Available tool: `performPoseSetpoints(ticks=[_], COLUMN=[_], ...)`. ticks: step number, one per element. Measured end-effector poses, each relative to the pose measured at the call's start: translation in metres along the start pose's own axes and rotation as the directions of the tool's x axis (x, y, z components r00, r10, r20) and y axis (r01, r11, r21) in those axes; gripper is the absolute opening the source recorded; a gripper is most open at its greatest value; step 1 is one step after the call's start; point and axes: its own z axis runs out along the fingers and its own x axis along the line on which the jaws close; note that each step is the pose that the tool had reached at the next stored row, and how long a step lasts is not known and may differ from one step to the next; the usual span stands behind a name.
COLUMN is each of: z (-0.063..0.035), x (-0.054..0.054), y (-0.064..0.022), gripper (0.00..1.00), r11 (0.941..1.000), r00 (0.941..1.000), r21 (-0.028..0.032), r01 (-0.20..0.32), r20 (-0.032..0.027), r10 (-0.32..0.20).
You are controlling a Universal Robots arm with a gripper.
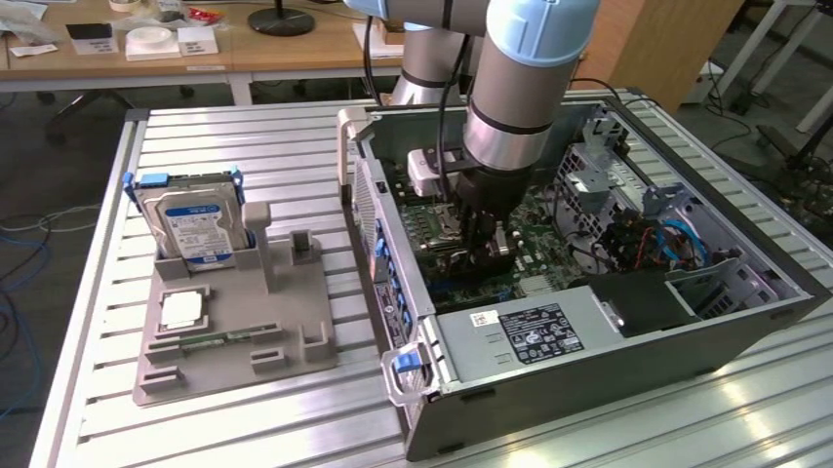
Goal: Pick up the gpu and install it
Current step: 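Insert the gpu into the slot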
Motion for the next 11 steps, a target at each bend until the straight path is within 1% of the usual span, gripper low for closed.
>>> performPoseSetpoints(ticks=[1, 2, 3, 4, 5, 11], z=[0.0000, 0.0002, 0.0007, 0.0006, 0.0002, -0.0008], x=[0.0000, -0.0002, -0.0002, -0.0001, -0.0001, -0.0002], y=[0.0000, 0.0002, 0.0004, 0.0003, 0.0002, -0.0001], gripper=[0.27, 0.27, 0.28, 0.28, 0.34, 0.34], r11=[1.0000, 1.0000, 1.0000, 1.0000, 1.0000, 1.0000], r00=[1.0000, 1.0000, 1.0000, 1.0000, 1.0000, 1.0000], r21=[0.0000, -0.0006, 0.0002, 0.0006, 0.0002, -0.0001], r01=[0.000, 0.000, -0.001, -0.001, 0.000, 0.000], r20=[0.0000, 0.0012, 0.0021, 0.0014, 0.0004, -0.0002], r10=[0.000, 0.000, 0.001, 0.001, 0.000, 0.000])
